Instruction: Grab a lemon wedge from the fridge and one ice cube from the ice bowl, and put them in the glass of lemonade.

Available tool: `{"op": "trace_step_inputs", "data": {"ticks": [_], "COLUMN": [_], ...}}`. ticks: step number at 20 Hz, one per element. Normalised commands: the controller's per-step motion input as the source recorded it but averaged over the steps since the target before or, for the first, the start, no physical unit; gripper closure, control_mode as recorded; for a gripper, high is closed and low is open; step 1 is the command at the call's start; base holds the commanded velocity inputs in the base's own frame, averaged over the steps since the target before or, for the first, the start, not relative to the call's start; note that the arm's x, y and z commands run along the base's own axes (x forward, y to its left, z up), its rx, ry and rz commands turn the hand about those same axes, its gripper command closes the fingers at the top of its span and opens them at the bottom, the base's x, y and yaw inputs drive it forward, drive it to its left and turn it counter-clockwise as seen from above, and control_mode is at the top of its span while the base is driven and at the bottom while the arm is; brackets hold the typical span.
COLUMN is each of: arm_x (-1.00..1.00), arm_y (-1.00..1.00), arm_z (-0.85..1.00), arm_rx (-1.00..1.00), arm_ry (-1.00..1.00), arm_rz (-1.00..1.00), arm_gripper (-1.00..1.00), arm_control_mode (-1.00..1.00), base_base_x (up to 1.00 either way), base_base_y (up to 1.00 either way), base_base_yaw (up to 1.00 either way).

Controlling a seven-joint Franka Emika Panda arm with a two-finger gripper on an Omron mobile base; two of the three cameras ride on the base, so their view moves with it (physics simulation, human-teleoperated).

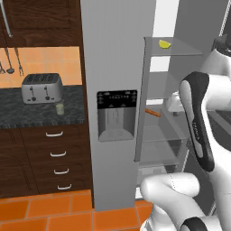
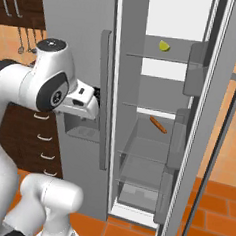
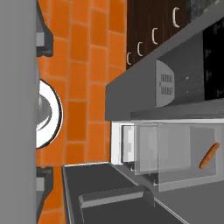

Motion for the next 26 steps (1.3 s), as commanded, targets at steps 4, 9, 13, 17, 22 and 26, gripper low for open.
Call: {"op": "trace_step_inputs", "data": {"ticks": [4, 9, 13, 17, 22, 26], "arm_x": [-0.96, -0.47, 0.03, 0.14, -0.02, 0.00], "arm_y": [0.24, 0.38, 0.03, 0.00, 0.01, 0.00], "arm_z": [0.00, 0.01, 0.00, -0.03, -0.08, 0.00], "arm_rx": [0.00, -0.02, 0.00, 0.00, 0.00, 0.00], "arm_ry": [-0.15, -0.04, 0.00, 0.00, 0.03, 0.00], "arm_rz": [0.09, 0.04, 0.00, 0.00, 0.00, 0.00], "arm_gripper": [-1.00, -1.00, -1.00, -1.00, -1.00, -1.00], "arm_control_mode": [-1.00, -1.00, -1.00, -1.00, 1.00, 1.00], "base_base_x": [0.00, 0.00, 0.00, 0.00, 0.04, 0.16], "base_base_y": [0.00, 0.00, 0.00, 0.00, -0.41, -0.88], "base_base_yaw": [0.00, 0.00, 0.00, 0.00, 0.00, 0.00]}}
